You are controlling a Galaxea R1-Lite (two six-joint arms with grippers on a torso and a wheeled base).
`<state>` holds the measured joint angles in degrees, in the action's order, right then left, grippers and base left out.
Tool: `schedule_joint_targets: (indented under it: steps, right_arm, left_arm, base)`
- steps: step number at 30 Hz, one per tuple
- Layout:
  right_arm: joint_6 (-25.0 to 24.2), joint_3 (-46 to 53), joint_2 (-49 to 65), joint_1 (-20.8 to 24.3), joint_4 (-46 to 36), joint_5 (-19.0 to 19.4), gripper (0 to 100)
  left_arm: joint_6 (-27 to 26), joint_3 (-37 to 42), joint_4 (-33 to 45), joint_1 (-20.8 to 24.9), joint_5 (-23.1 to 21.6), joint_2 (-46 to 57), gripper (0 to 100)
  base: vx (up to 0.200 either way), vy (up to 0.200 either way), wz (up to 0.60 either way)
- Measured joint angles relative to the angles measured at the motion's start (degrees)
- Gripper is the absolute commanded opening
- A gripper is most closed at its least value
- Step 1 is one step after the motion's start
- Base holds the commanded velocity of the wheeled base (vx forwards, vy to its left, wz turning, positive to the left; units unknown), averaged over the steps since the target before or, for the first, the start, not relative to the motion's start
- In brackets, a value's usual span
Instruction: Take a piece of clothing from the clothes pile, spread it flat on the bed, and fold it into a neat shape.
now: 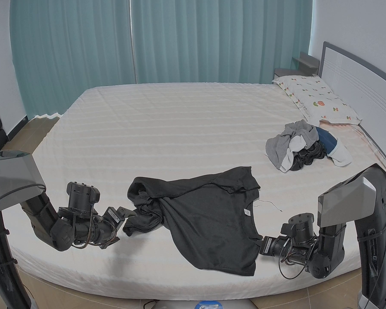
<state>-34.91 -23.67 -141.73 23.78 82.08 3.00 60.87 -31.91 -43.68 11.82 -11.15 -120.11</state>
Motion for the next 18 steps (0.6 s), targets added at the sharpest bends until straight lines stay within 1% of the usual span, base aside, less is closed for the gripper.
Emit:
schedule_joint_targets:
  steps: [3, 5, 8, 13, 15, 18]
  right_arm:
    - [-0.39, 0.26, 0.52, -0.77, -0.02, -0.22, 0]
    - [-0.72, 0.83, 1.45, -2.07, -0.02, -0.1, 0]
    - [-0.99, 1.62, 3.17, -5.4, -0.02, 0.61, 0]
    - [-1.13, 2.01, 5.67, -11.89, 0.0, 3.71, 0]
    - [-1.21, 1.71, 6.23, -13.81, 0.06, 4.61, 0]
    - [-1.29, -0.16, 6.5, -15.98, 0.06, 4.94, 0]
  left_arm:
    - [-0.29, 0.05, 0.02, 0.05, 0.0, -0.09, 100]
    - [-0.46, 0.15, 0.02, 0.07, 0.05, -0.12, 100]
    - [-0.73, 0.24, 0.0, 0.1, 0.27, -0.2, 100]
    - [-1.17, 0.3, 0.02, 0.11, 1.44, -0.48, 100]
    - [-1.76, 0.28, 0.0, 0.21, 2.32, -0.72, 100]
    - [-3.41, -0.09, -0.06, 0.46, 4.1, -1.46, 100]
  base:
    - [0.0, 0.0, 0.0]
    - [0.0, 0.0, 0.0]
    - [0.0, 0.0, 0.0]
    - [0.0, 0.0, 0.0]
    - [0.0, 0.0, 0.0]
    - [0.0, 0.0, 0.0]
